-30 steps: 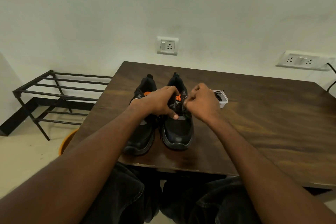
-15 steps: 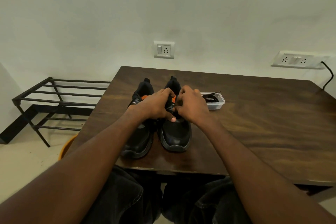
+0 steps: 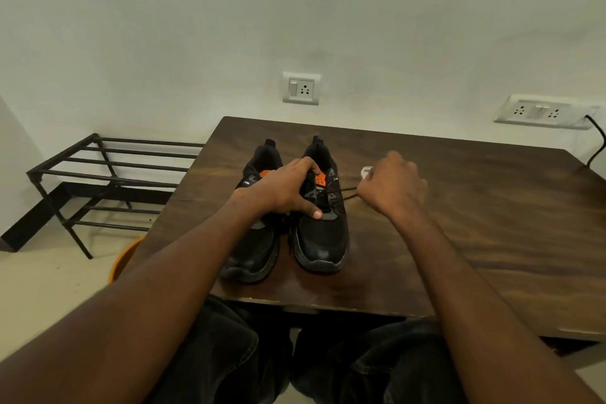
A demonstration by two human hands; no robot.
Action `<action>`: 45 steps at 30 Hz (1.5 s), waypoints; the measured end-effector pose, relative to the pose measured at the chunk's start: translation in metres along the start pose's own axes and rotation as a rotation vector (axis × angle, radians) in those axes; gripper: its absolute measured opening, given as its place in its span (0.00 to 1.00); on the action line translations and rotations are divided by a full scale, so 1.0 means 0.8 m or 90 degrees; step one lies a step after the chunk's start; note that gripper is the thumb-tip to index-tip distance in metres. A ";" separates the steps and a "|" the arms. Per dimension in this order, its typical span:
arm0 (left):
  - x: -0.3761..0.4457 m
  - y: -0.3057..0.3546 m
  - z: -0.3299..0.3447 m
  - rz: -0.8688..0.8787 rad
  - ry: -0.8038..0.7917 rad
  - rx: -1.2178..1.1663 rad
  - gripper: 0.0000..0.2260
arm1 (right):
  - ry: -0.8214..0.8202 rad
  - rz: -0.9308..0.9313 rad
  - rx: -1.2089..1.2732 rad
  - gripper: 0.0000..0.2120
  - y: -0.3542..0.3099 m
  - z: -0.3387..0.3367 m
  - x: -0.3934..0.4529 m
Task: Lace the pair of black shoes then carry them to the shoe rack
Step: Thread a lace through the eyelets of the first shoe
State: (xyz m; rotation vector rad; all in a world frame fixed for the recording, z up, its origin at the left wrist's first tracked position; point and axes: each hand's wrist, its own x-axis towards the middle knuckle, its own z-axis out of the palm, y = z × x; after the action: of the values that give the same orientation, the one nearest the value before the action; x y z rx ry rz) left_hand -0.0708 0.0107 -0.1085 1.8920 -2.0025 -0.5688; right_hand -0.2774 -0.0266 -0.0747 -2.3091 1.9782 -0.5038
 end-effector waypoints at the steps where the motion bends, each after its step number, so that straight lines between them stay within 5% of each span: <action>1: 0.001 0.001 0.000 0.000 -0.002 0.001 0.39 | -0.014 -0.035 -0.024 0.14 0.001 0.000 -0.006; 5: 0.002 0.001 0.000 0.004 0.003 0.025 0.40 | -0.024 -0.205 0.017 0.14 -0.023 0.019 -0.012; 11: 0.001 -0.001 0.002 0.005 0.009 0.031 0.41 | -0.083 -0.230 -0.018 0.13 -0.049 0.044 -0.005; 14: 0.001 -0.001 0.000 0.008 0.008 0.025 0.41 | -0.142 -0.196 0.004 0.14 -0.045 0.044 -0.002; 19: -0.001 0.002 -0.003 0.006 0.002 0.010 0.39 | 0.135 0.042 0.135 0.04 -0.003 -0.010 0.003; 21: 0.000 0.000 -0.004 0.012 -0.002 0.007 0.39 | 0.123 0.077 0.059 0.08 0.016 -0.021 -0.001; 25: 0.001 -0.002 -0.004 0.022 -0.007 0.025 0.40 | -0.001 -0.047 0.010 0.19 0.007 0.001 -0.011; 28: 0.005 -0.001 -0.001 0.032 0.011 0.088 0.41 | -0.013 -0.196 0.024 0.15 -0.019 0.020 -0.004; 32: 0.005 -0.005 0.001 0.034 0.031 0.142 0.41 | -0.104 -0.245 -0.050 0.16 -0.047 0.047 -0.007; 34: 0.004 -0.007 0.001 0.027 0.028 0.146 0.41 | -0.094 -0.209 -0.031 0.12 -0.048 0.042 -0.007; 36: 0.004 -0.008 0.001 0.028 0.029 0.138 0.40 | 0.032 -0.072 0.069 0.03 -0.043 0.024 -0.004; 38: 0.006 -0.006 0.000 0.032 0.023 0.126 0.39 | 0.166 0.119 0.224 0.07 -0.034 -0.002 -0.005; 40: 0.007 -0.005 -0.002 0.031 0.007 0.117 0.39 | 0.224 0.187 0.233 0.02 -0.020 -0.009 -0.007; 43: 0.006 -0.004 -0.003 0.028 0.000 0.105 0.39 | 0.108 0.014 0.079 0.20 -0.014 0.001 -0.014; 45: 0.004 -0.004 -0.002 0.029 0.000 0.098 0.40 | 0.029 -0.124 0.044 0.22 -0.025 0.014 -0.017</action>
State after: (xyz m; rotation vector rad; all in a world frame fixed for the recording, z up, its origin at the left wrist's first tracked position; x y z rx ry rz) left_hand -0.0670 0.0072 -0.1088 1.9268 -2.1382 -0.4147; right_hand -0.2570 -0.0120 -0.0829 -2.4807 1.7337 -0.6328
